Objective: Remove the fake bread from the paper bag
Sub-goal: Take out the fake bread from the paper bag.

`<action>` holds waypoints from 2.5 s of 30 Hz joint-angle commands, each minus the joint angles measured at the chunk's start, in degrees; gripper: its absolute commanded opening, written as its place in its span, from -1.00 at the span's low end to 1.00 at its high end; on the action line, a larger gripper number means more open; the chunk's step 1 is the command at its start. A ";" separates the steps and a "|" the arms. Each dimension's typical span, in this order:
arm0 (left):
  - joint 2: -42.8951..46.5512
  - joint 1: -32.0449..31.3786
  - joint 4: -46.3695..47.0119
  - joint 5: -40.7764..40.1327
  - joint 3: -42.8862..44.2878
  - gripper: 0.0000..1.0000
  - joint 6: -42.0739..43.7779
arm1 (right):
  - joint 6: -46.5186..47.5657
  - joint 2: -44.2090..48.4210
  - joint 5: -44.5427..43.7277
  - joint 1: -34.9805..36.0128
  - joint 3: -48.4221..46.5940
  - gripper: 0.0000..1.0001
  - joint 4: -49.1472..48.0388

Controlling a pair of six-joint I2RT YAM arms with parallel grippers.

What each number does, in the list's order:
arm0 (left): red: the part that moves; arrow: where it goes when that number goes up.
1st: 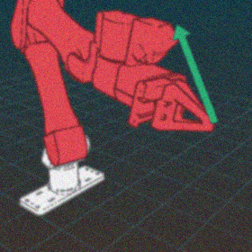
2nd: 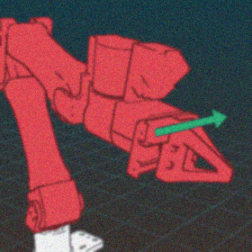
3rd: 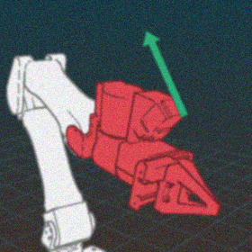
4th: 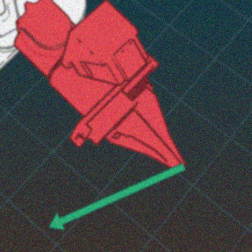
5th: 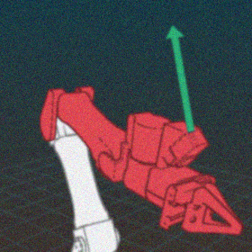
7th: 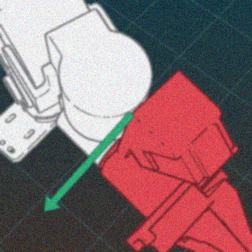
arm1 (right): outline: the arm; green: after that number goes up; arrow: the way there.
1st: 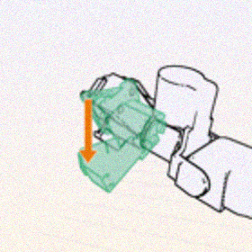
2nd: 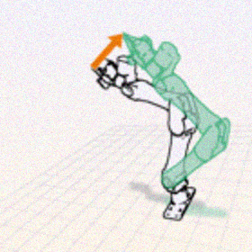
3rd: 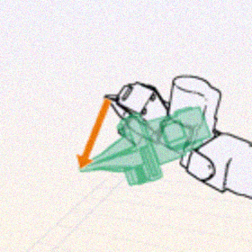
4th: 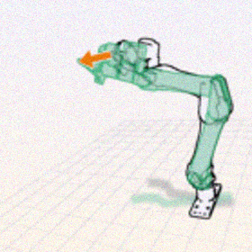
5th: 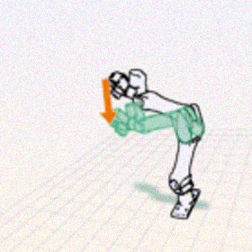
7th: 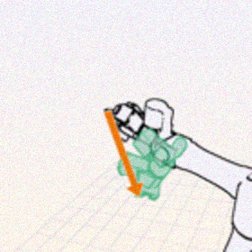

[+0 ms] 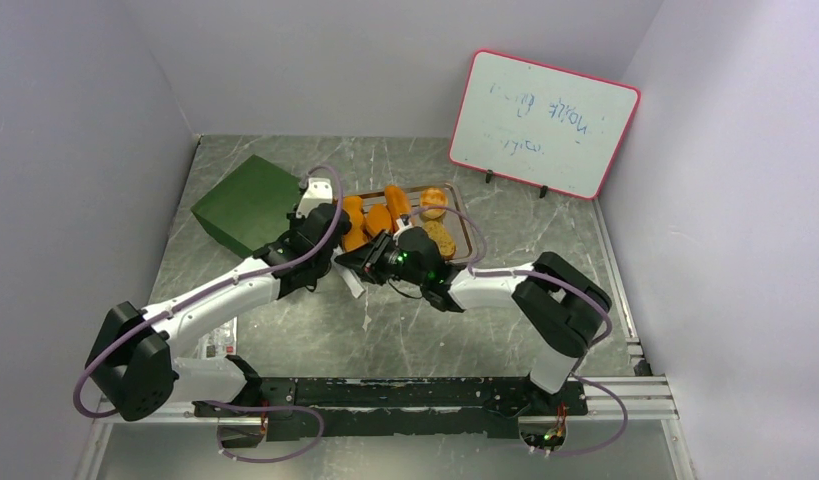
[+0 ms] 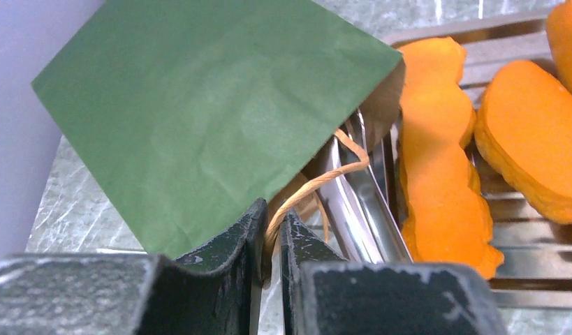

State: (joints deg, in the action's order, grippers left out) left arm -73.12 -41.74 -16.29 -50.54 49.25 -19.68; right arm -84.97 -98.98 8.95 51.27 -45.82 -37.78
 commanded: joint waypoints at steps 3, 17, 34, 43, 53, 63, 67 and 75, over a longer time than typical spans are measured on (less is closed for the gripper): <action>1.83 3.01 4.79 -2.20 1.07 -0.86 2.63 | 0.73 4.76 -2.06 1.24 2.70 -1.00 -0.99; 1.51 5.24 8.76 -2.05 7.26 -0.86 9.18 | 1.32 12.56 -6.37 4.42 7.17 -1.00 1.95; 3.86 9.31 8.46 0.72 5.51 -0.86 8.88 | 3.69 15.99 -8.35 6.53 6.64 -0.95 7.10; 3.97 9.30 8.43 1.24 4.73 -0.86 8.81 | 3.53 18.22 -8.49 6.54 7.21 -0.73 8.71; 6.03 9.31 6.98 2.32 3.14 -0.86 6.69 | 3.54 19.87 -8.53 6.53 8.68 -0.44 10.13; 6.68 9.22 6.70 2.83 2.98 -0.86 6.48 | 3.07 19.36 -8.08 6.49 9.35 -0.39 9.93; 6.75 9.22 7.02 3.07 2.46 -0.86 6.43 | 2.98 19.62 -8.23 6.49 9.43 -0.37 10.68; 7.53 9.06 6.62 3.80 1.64 -0.86 5.38 | 2.35 17.19 -6.94 5.67 8.47 -0.32 9.97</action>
State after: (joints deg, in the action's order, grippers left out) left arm -67.37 -32.82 -9.72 -47.55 51.55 -13.04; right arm -82.06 -80.75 1.50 57.52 -36.49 -25.30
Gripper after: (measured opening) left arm 0.072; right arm 0.338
